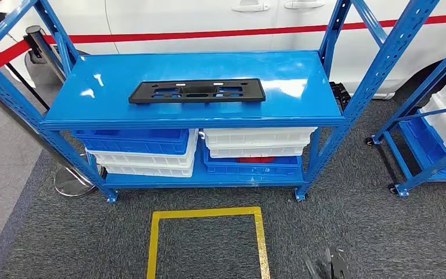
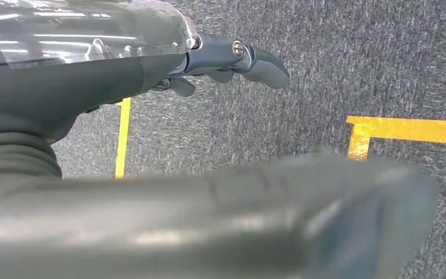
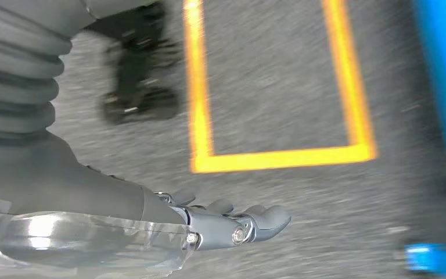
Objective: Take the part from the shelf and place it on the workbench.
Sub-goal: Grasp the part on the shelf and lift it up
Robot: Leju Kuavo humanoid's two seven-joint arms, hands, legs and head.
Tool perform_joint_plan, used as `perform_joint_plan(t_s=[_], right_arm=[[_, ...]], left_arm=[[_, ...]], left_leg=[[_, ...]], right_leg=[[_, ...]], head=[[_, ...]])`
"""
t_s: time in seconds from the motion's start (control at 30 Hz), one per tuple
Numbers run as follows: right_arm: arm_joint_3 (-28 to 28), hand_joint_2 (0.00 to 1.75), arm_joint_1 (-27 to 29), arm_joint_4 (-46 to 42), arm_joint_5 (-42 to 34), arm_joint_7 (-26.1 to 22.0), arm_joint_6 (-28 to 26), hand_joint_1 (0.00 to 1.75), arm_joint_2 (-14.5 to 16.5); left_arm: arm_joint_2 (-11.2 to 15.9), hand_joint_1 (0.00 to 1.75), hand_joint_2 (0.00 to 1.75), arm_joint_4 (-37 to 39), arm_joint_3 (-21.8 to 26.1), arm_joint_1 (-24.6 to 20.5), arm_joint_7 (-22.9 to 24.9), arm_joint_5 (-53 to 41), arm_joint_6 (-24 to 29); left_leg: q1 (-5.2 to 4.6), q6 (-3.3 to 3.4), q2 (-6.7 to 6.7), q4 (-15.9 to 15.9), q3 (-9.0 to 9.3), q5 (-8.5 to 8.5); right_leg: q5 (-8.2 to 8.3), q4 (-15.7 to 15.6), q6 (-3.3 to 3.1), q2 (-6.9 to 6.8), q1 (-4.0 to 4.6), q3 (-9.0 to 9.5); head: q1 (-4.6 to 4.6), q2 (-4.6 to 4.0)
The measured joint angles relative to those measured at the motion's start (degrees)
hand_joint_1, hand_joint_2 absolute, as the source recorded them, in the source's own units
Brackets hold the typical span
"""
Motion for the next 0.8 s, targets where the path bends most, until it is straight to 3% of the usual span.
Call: perform_joint_plan(t_s=[0.27, 0.73, 0.8], right_arm=[[3.3, 1.75, -1.3, -10.9, -3.3, -4.4, 4.4, 0.0, 1.2], [15.9, 1.75, -2.4, -37.4, -7.0, -10.7, 8.4, 0.0, 2.4], [18.1, 0.87, -2.5, -41.3, -7.4, -11.6, 8.7, 0.0, 2.5]], left_arm=[[-0.7, 0.0, 0.0, 1.0, 5.3, -1.2, -0.2, -4.7, 0.6], [-1.4, 0.0, 0.0, 2.4, 13.0, -3.0, -0.6, -11.7, 1.6], [-1.4, 0.0, 0.0, 2.5, 14.0, -3.3, -0.7, -12.7, 1.8]], left_leg=[[0.0, 0.0, 0.0, 0.0, -0.01, 0.0], [-0.17, 0.31, -0.02, 0.5, -0.28, -0.09], [-0.26, 0.59, -0.02, 0.7, -0.4, -0.14]], right_leg=[[0.0, 0.0, 0.0, 0.0, 0.0, 0.0], [0.19, 0.0, 0.36, -0.01, -0.17, -0.06], [0.23, 0.0, 0.6, -0.01, -0.27, -0.09]], head=[[-0.01, -0.01], [-0.01, 0.0], [-0.01, 0.0]])
